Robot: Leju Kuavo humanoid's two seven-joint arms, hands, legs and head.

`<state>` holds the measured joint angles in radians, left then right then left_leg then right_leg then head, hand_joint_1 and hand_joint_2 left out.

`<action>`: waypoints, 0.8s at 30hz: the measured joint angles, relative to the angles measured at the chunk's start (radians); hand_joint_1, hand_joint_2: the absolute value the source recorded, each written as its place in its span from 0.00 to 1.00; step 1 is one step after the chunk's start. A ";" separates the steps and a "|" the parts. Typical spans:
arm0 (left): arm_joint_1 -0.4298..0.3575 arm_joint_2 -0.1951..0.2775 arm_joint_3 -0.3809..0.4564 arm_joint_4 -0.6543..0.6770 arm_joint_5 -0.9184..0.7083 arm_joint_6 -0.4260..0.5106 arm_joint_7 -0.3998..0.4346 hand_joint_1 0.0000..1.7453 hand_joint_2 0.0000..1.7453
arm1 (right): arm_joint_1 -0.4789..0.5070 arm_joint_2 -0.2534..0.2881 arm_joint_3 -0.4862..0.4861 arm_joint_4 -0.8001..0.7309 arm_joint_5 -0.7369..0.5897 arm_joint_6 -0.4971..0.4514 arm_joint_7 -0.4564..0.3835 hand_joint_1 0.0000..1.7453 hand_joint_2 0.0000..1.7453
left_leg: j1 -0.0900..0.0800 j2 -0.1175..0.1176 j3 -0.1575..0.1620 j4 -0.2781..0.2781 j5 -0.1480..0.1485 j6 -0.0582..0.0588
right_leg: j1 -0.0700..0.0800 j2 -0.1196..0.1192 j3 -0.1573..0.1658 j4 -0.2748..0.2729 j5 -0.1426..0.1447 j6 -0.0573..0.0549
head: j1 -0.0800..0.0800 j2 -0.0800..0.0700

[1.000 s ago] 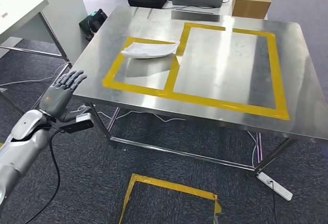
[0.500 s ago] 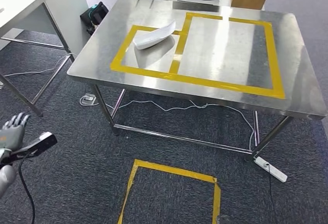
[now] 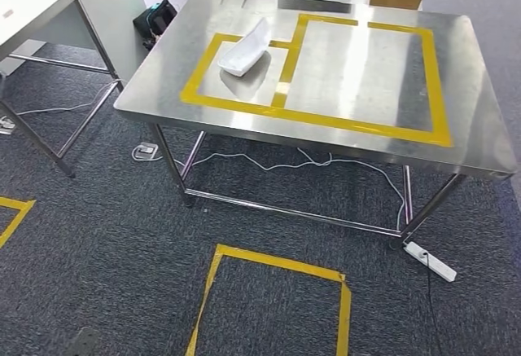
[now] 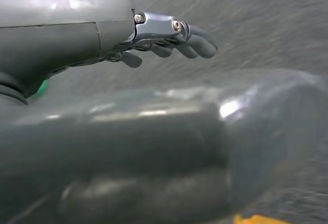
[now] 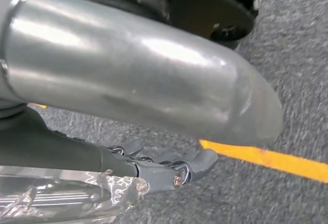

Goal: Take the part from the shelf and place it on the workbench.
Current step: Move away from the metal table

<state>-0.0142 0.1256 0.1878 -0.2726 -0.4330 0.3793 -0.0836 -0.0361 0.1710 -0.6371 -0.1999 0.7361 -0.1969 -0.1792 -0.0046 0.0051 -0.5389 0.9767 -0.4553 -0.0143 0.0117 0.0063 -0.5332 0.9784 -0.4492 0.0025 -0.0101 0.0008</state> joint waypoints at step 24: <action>0.005 -0.253 0.114 0.057 -0.039 -0.017 0.096 0.00 0.00 | 0.005 0.001 -0.006 -0.001 0.041 -0.010 0.025 0.00 0.00 | 0.003 -0.069 -0.002 -0.007 0.017 0.035 | -0.016 0.020 -0.060 0.146 -0.057 0.039 | -0.005 0.000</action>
<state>-0.0088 -0.1278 0.3014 -0.2159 -0.4717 0.3624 0.0125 -0.0306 0.1720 -0.6431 -0.2007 0.7771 -0.2074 -0.1540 -0.0012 -0.0636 -0.5410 0.9694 -0.4385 0.0204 -0.0042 0.0265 -0.5932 1.1246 -0.5065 0.0412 -0.0148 0.0008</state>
